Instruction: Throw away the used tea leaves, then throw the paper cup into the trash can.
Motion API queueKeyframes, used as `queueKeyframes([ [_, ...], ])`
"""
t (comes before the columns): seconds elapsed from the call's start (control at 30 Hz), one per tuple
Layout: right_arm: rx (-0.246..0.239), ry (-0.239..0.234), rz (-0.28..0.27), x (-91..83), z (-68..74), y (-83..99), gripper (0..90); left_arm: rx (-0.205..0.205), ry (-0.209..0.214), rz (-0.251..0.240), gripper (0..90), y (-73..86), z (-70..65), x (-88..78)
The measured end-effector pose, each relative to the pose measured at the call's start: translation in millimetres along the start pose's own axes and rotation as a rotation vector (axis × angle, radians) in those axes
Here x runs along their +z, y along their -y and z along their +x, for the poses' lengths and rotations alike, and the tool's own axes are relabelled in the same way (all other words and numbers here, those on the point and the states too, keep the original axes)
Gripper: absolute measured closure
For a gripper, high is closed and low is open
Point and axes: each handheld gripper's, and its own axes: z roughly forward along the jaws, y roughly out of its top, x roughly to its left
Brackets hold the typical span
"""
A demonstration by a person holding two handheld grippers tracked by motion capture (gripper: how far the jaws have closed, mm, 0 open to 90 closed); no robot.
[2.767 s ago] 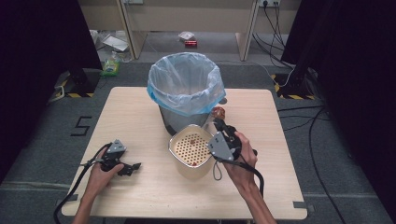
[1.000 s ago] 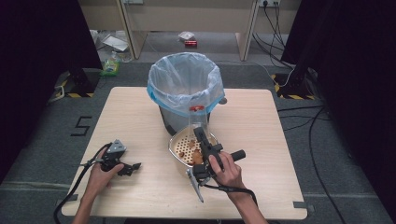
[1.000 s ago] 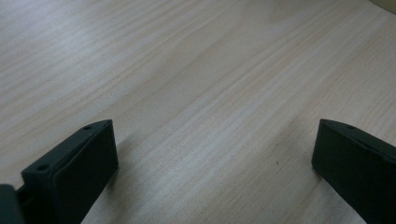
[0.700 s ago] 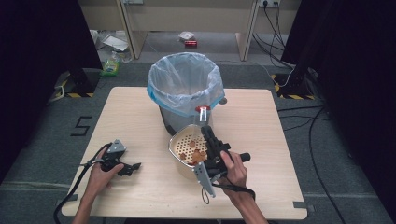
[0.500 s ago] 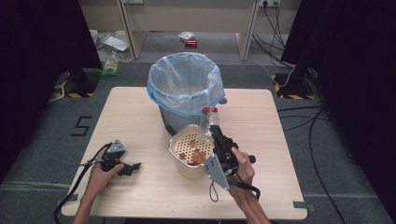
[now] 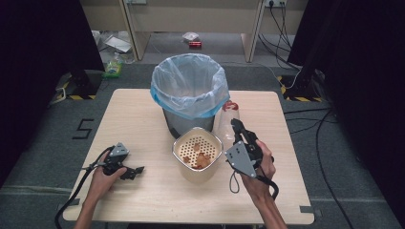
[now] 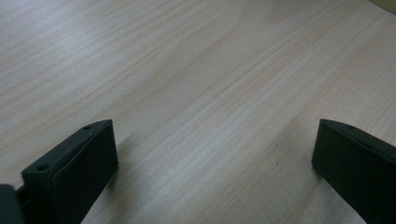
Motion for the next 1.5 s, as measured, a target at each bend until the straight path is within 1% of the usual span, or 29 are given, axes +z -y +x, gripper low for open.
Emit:
queueKeyframes([
  [0.03,0.011,-0.002,0.006,0.8,-2.4,0.4,87.9,0.000,0.001,0.001,0.0,-0.1,0.1,-0.1],
  [0.13,0.019,-0.003,0.016,3.2,-8.9,1.2,87.8,0.000,0.001,0.001,0.0,-0.1,0.1,-0.1],
  [0.2,0.049,-0.015,0.025,5.9,-13.6,1.4,87.8,0.000,0.000,0.000,0.0,0.0,0.0,0.0],
  [0.27,0.053,-0.016,0.032,8.6,-17.6,1.2,87.8,0.000,0.001,0.001,0.0,-0.1,0.1,-0.1],
  [0.47,0.099,-0.024,0.033,16.8,-29.8,-0.6,87.8,0.000,0.000,0.000,0.0,0.0,0.0,0.0],
  [0.57,0.106,-0.021,0.029,19.8,-35.7,-3.4,87.8,0.000,0.000,0.000,0.0,0.0,0.0,0.0],
  [0.6,0.101,-0.019,0.027,20.8,-37.3,-4.7,87.7,0.000,0.000,0.000,0.0,0.0,0.0,0.0],
  [0.73,0.098,-0.016,0.017,26.6,-46.0,-14.3,87.8,0.000,0.000,0.000,0.0,0.0,0.0,0.0],
  [0.83,0.090,-0.013,0.006,33.7,-52.7,-24.7,87.7,0.000,0.001,0.001,0.0,-0.1,0.1,-0.1],
  [0.9,0.095,-0.016,-0.005,39.0,-57.4,-31.8,87.8,-0.001,0.000,0.000,0.0,0.0,0.0,0.0],
  [0.97,0.092,-0.023,-0.014,45.6,-61.4,-40.3,87.8,0.000,0.000,0.001,0.0,0.0,0.0,0.0],
  [1.03,0.105,-0.036,-0.027,53.8,-64.4,-49.8,87.8,0.000,0.000,0.001,0.0,0.0,0.0,0.0],
  [1.1,0.103,-0.050,-0.033,63.7,-65.2,-60.1,87.8,0.000,0.001,0.002,0.0,0.0,0.1,-0.1],
  [1.17,0.112,-0.068,-0.034,75.7,-63.8,-69.4,87.8,0.000,0.000,0.001,0.0,0.0,0.0,0.0],
  [1.27,0.137,-0.105,-0.030,93.3,-60.4,-78.2,87.7,0.000,0.000,0.001,0.0,0.0,0.0,-0.1],
  [1.3,0.157,-0.120,-0.023,101.1,-58.4,-80.5,87.7,0.000,0.000,0.001,0.0,0.0,0.0,0.0],
  [1.43,0.219,-0.161,-0.003,122.2,-53.4,-82.8,87.7,0.000,0.000,0.000,0.0,0.0,0.0,0.0],
  [1.5,0.240,-0.177,0.012,130.0,-51.5,-82.6,87.6,0.000,0.000,0.001,0.0,0.0,0.0,0.0],
])
